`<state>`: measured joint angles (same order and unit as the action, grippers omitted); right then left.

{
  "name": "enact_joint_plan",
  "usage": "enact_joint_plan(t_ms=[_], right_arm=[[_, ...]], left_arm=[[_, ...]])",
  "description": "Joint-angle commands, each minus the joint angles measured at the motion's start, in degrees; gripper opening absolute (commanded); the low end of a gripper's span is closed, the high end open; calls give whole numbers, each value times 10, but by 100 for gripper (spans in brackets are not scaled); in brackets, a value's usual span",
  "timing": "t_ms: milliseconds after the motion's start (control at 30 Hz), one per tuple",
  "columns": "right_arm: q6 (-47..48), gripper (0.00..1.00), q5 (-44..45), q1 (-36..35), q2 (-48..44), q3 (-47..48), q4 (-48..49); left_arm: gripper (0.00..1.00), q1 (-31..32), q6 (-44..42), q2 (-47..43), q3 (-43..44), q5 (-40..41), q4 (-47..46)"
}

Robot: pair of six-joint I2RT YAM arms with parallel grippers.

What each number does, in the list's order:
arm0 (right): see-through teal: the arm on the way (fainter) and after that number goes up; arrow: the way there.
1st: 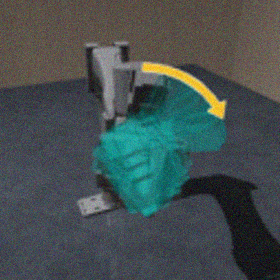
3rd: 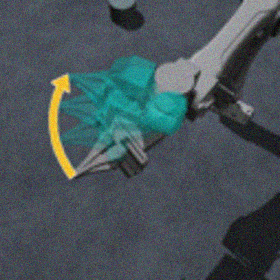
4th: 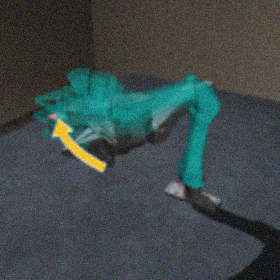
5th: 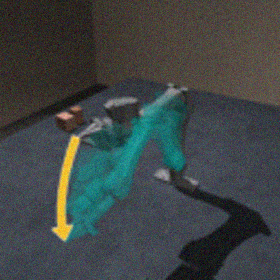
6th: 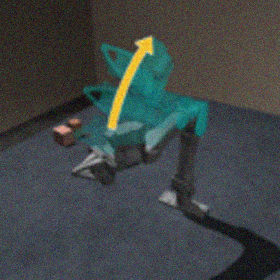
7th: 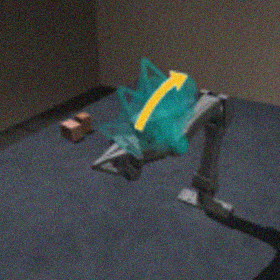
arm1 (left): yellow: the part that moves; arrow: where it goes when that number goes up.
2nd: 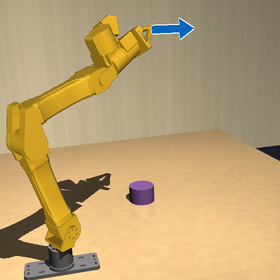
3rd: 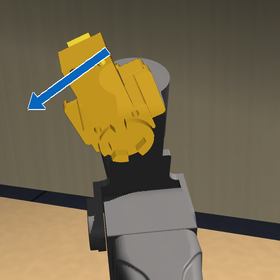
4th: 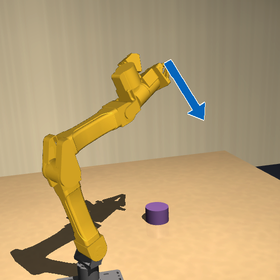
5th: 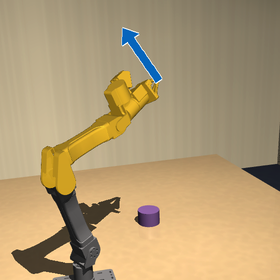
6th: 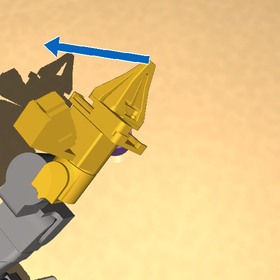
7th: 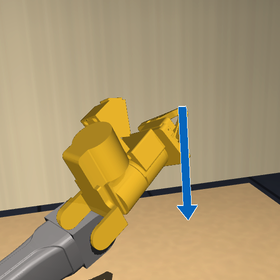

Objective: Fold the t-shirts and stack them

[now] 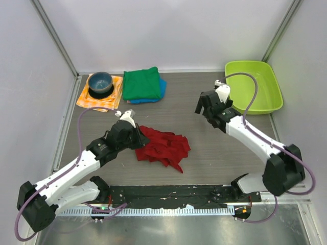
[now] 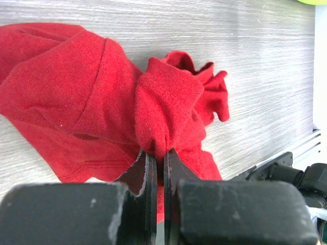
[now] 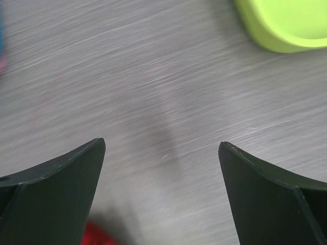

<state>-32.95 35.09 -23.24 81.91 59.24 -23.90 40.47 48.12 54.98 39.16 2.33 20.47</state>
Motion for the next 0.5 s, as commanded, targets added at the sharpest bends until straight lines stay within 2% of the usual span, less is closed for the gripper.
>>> enact_joint_plan(t_ms=[0,33,133,167,200,233,333,400,467], right_arm=[[18,99,-66,-73,-66,-19,-28],[15,99,-79,-107,-77,-23,-32],[8,99,-104,-158,-87,-35,-39],[1,99,-106,-166,-88,-34,-46],[4,99,-124,-177,-89,-35,-46],[11,99,-137,-196,-89,-36,-40],[28,99,-180,-234,-70,-16,-15],[38,99,-186,-270,-27,23,-19],[44,99,-191,-303,7,49,-19]], left_arm=[[2,-3,-4,-44,8,-14,41],[5,-3,4,-53,0,-16,45],[39,-3,25,-87,-29,-17,68],[71,-3,28,-94,-44,-18,74],[94,-3,29,-110,-49,-17,78],[100,-2,31,-117,-51,-17,95],[100,-3,43,-164,-39,32,148],[100,-3,59,-193,-18,101,181],[100,-3,72,-231,5,137,219]])
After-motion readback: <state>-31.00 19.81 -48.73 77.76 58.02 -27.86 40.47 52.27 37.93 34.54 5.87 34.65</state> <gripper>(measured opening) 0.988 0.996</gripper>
